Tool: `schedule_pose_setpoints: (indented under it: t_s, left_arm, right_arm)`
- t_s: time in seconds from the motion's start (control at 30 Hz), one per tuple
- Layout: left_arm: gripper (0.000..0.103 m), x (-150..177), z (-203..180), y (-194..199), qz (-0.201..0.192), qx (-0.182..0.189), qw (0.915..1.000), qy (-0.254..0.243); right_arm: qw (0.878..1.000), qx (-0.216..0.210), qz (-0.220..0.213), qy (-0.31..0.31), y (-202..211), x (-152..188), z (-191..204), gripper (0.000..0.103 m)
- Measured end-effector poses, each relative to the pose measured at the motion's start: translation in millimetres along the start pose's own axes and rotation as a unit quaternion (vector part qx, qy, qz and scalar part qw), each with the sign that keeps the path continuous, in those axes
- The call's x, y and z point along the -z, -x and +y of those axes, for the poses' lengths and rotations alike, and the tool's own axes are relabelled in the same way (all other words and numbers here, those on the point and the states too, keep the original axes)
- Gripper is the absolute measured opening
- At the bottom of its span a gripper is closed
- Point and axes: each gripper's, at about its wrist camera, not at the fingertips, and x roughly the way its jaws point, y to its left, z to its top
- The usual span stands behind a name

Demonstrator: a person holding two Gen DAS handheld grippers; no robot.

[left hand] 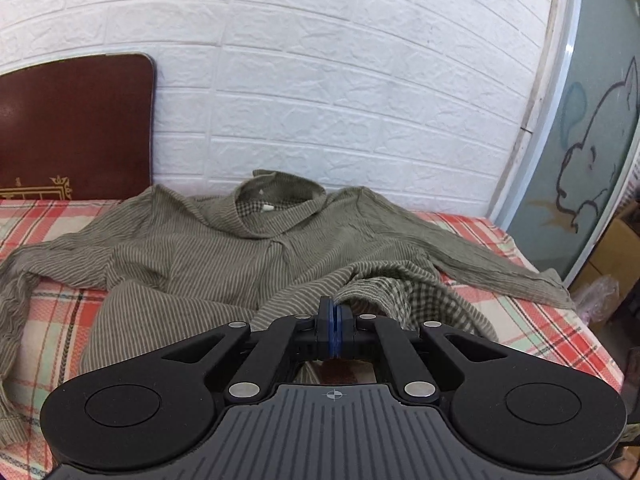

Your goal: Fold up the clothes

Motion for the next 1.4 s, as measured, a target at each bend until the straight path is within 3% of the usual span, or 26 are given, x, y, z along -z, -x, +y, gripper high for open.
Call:
schedule_pose_setpoints:
  t_s: [0.07, 0.13, 0.27, 0.43, 0.53, 0.57, 0.6, 0.63, 0.67, 0.77, 0.83, 0.93, 1.03, 1.1, 1.17, 1.27, 1.33, 1.4]
  left_arm:
    - [0.000, 3.1, 0.6, 1.6, 0.002, 0.001, 1.0000, 0.001]
    - [0.000, 6.1, 0.9, 2.5, 0.004, 0.001, 1.0000, 0.002]
    - [0.000, 11.6, 1.4, 2.4, 0.011, -0.001, 0.9999, 0.007]
    - [0.004, 19.8, 2.4, 8.0, 0.017, -0.005, 0.9998, 0.004]
    - [0.007, 25.4, 4.8, 8.8, 0.025, -0.004, 0.9996, 0.009]
    - [0.008, 27.3, 5.3, 8.3, 0.028, -0.002, 0.9995, 0.012]
    - [0.008, 29.4, 4.8, 7.2, 0.032, -0.001, 0.9994, 0.013]
    - [0.008, 31.6, 4.4, 6.1, 0.035, 0.000, 0.9993, 0.014]
    - [0.007, 33.9, 3.5, 5.2, 0.039, 0.000, 0.9991, 0.013]
    - [0.007, 41.9, -0.1, 6.6, 0.053, 0.010, 0.9985, 0.006]
    - [0.007, 49.1, -3.5, 12.5, 0.071, 0.036, 0.9968, 0.002]
    - [0.007, 64.9, -11.4, 24.7, 0.104, 0.084, 0.9909, -0.011]
    - [0.007, 87.4, -21.0, 36.0, 0.134, 0.105, 0.9846, -0.038]
    - [0.010, 104.2, -25.1, 40.2, 0.150, 0.097, 0.9822, -0.059]
    - [0.023, 120.9, -29.1, 44.4, 0.165, 0.088, 0.9791, -0.079]
    - [0.023, 129.8, -26.5, 50.7, 0.163, 0.058, 0.9791, -0.107]
    - [0.028, 133.5, -24.6, 55.9, 0.158, 0.039, 0.9786, -0.126]
    - [0.051, 134.2, -26.9, 60.4, 0.153, 0.048, 0.9756, -0.150]
  right_arm:
    - [1.000, -0.007, -0.011, -0.004, 11.7, -1.0, -2.3, 0.058]
    - [0.999, -0.032, -0.011, -0.023, 20.4, -0.7, -7.1, 0.068]
    - [0.994, -0.071, -0.014, -0.078, 27.2, 0.1, -18.3, 0.068]
    - [0.979, -0.127, -0.014, -0.160, 30.7, 3.0, -33.6, 0.070]
    - [0.979, -0.119, -0.024, -0.165, 32.9, 3.1, -36.5, 0.071]
    - [0.979, -0.116, -0.027, -0.167, 33.6, 3.2, -37.4, 0.069]
    - [0.979, -0.113, -0.030, -0.169, 34.3, 3.2, -38.4, 0.048]
    - [0.982, -0.102, -0.025, -0.156, 32.6, 2.3, -35.8, 0.007]
    - [0.985, -0.093, -0.018, -0.142, 30.7, 0.5, -33.1, 0.002]
    - [0.988, -0.095, -0.022, -0.117, 48.1, -3.1, -29.1, 0.001]
    - [0.990, -0.092, -0.046, -0.096, 77.8, -8.2, -21.7, 0.001]
    - [0.994, -0.053, -0.081, -0.056, 123.0, -11.9, -15.1, 0.001]
    - [0.996, -0.012, -0.069, -0.055, 139.0, -3.6, -21.8, 0.001]
    - [0.997, 0.023, -0.044, -0.060, 134.6, 5.0, -30.5, 0.001]
    - [0.995, 0.070, -0.009, -0.066, 120.0, 14.9, -41.0, 0.005]
    - [0.985, 0.161, 0.036, -0.055, 101.4, 27.1, -48.1, 0.014]
    - [0.985, 0.168, 0.001, -0.035, 114.6, 26.9, -38.0, 0.049]
    - [0.984, 0.175, -0.034, -0.016, 128.0, 26.6, -27.8, 0.056]
